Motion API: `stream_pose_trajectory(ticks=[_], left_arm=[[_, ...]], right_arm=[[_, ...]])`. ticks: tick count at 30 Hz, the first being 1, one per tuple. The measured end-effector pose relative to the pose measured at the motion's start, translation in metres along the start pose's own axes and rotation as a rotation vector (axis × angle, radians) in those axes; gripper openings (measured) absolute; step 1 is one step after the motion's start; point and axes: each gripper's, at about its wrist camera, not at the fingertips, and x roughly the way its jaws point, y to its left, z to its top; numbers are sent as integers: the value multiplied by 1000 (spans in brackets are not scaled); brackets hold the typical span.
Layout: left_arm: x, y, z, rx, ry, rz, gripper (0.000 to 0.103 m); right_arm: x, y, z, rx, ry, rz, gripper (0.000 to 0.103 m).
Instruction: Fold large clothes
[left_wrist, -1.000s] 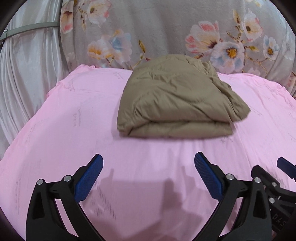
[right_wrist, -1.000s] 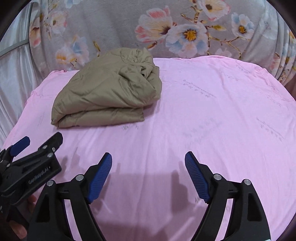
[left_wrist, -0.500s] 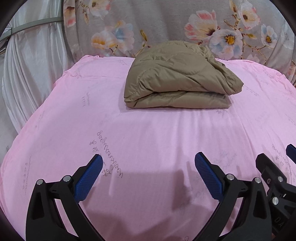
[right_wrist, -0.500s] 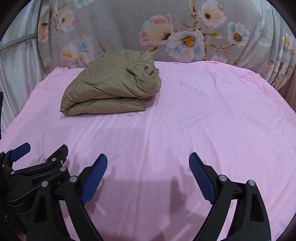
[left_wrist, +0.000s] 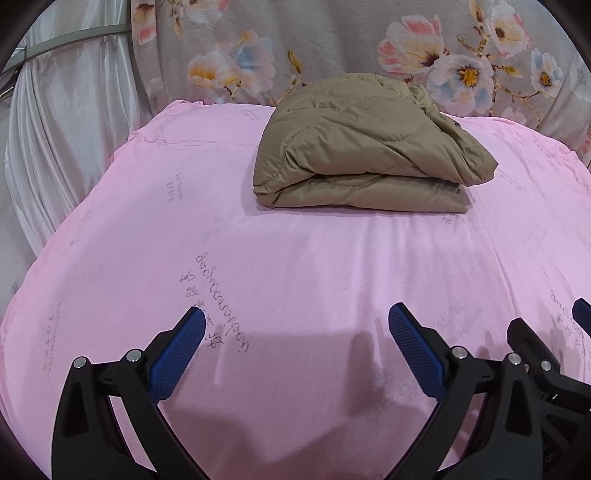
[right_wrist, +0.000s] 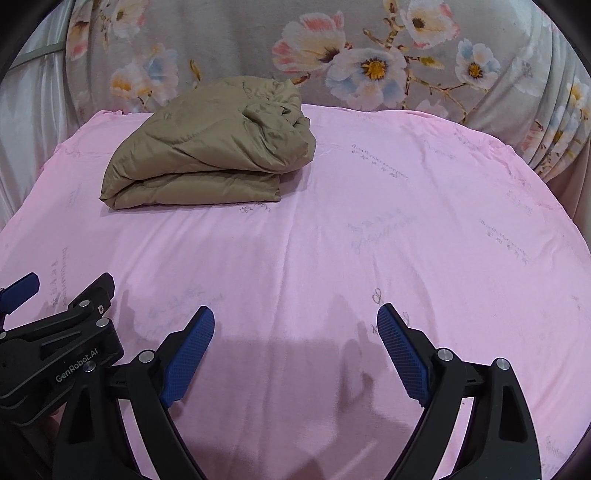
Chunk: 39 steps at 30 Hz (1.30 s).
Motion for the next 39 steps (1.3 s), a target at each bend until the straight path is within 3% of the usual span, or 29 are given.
stream_pose_trajectory(ticks=[39], left_arm=[[-1,0,0,4,-6,1,97]], right_arm=[[-1,-1,0,1,-8,0,87]])
